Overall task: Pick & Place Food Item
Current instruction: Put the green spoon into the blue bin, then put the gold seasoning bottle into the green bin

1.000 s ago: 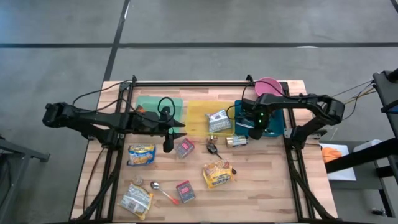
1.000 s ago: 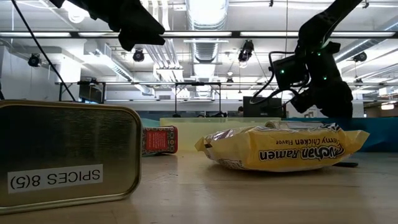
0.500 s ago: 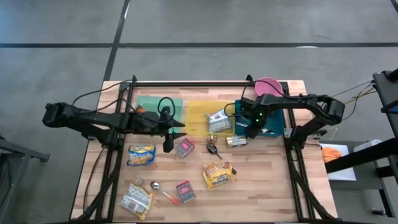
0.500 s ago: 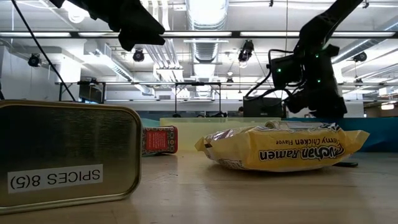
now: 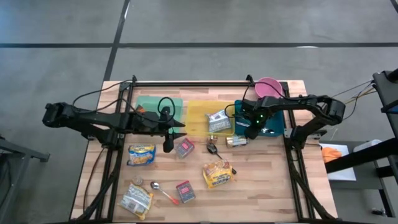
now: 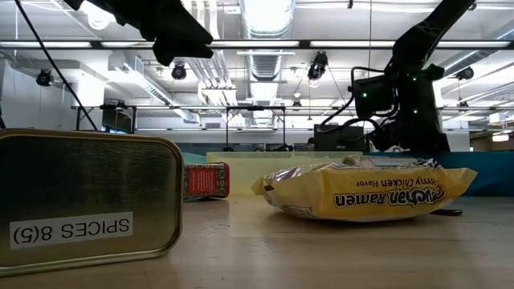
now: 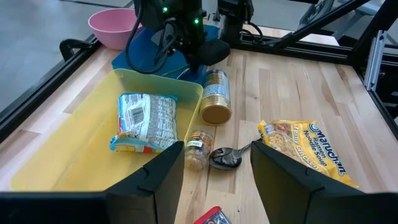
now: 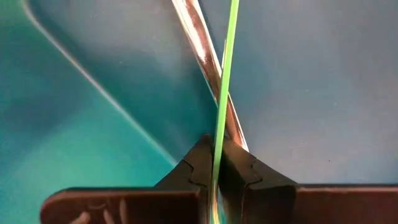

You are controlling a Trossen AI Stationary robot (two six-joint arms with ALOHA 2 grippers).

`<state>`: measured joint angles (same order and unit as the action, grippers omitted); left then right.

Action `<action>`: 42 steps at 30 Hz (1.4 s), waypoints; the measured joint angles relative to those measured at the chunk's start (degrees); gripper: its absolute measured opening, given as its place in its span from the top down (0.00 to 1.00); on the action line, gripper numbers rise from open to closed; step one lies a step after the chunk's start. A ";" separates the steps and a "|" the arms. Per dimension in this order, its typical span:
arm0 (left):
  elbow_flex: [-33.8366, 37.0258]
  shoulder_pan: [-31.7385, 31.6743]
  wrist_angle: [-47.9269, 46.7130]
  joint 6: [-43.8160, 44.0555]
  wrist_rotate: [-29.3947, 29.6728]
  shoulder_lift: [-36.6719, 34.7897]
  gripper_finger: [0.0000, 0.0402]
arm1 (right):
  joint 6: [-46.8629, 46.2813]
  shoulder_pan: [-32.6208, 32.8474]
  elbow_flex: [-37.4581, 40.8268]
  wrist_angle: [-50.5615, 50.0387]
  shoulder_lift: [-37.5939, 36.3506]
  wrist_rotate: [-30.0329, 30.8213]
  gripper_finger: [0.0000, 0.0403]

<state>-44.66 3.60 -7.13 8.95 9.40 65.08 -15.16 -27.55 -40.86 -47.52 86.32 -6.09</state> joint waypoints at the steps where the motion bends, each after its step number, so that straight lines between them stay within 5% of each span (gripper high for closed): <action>1: 0.00 0.00 0.00 0.00 0.00 0.00 0.52 | 0.09 0.00 0.07 0.13 -0.03 0.00 0.97; 12: 0.00 0.00 0.00 0.00 0.00 0.00 0.52 | -0.32 0.02 0.00 0.60 0.04 0.00 0.95; 26: 0.00 0.02 -0.06 0.02 -0.01 0.00 0.52 | -0.81 0.04 0.02 1.50 -0.53 -0.42 0.60; 42: 0.00 0.02 -0.51 0.02 -0.01 0.00 0.52 | -0.24 1.14 0.15 -1.13 -16.17 3.45 0.58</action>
<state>-44.66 3.62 -7.64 8.97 9.39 65.08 -15.40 -26.41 -40.71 -48.65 70.15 -2.64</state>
